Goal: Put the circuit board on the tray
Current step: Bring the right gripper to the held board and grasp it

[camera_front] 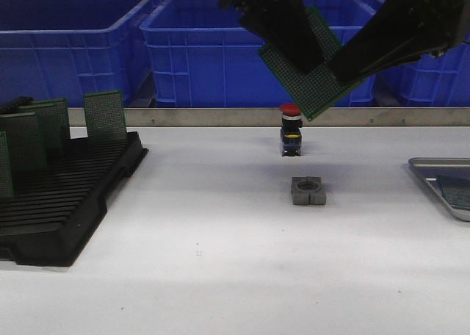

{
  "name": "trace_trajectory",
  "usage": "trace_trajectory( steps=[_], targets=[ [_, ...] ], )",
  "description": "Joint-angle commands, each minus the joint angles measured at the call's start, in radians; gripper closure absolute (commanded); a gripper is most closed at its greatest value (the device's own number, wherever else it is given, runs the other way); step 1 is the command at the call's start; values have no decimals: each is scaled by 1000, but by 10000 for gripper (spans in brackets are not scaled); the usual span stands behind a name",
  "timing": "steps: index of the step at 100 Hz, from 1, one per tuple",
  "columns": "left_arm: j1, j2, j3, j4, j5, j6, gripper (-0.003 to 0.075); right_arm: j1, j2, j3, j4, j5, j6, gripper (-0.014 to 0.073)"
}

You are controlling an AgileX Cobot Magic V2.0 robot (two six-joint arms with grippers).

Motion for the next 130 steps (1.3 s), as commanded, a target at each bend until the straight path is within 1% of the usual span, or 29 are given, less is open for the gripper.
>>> trace_trajectory(
  steps=[1,9,33,42,46,71,76,80,85,88,90,95,97,98,102,107,109,114,130],
  targets=[
    [-7,-56,-31,-62,39,-1,738,-2,-36,-19,61,29,1,123],
    [-7,-56,-31,-62,39,-1,738,-2,-36,-19,61,29,1,211],
    [-7,-56,-31,-62,39,-1,738,-2,-36,-19,61,20,1,552],
    [-7,-56,-31,-62,39,-1,738,-2,-36,-19,67,18,1,645],
    [-7,-56,-31,-62,39,-1,738,-2,-36,-19,70,18,1,666],
    [-7,-56,-31,-62,39,-1,737,-2,-36,-19,72,6,1,660],
    [-7,-56,-31,-62,39,-1,722,-2,-36,-19,72,4,1,660],
    [-7,-56,-31,-62,39,-1,686,-2,-36,-19,72,3,1,660],
    [-7,-56,-31,-62,39,-1,615,-2,-36,-19,72,3,1,660],
    [-7,-56,-31,-62,39,-1,547,-2,-36,-19,72,3,1,660],
    [-7,-56,-31,-62,39,-1,516,-2,-36,-19,72,2,1,660],
    [-7,-56,-31,-62,39,-1,381,-2,-36,-20,72,3,1,660],
    [-7,-56,-31,-62,39,-1,346,-2,-36,-21,72,3,1,660],
    [-7,-56,-31,-62,39,-1,313,-2,-36,-21,72,3,1,660],
    [-7,-56,-31,-62,39,-1,223,-2,-36,-22,72,3,1,660],
    [-7,-56,-31,-62,39,-1,146,-2,-36,-23,72,3,1,660],
    [-7,-56,-31,-62,39,-1,124,-3,-36,-23,72,3,1,660],
    [-7,-56,-31,-62,39,-1,96,-3,-36,-23,72,3,1,660],
    [-7,-56,-31,-62,39,-1,99,-4,-48,-24,59,4,20,660]
  ],
)
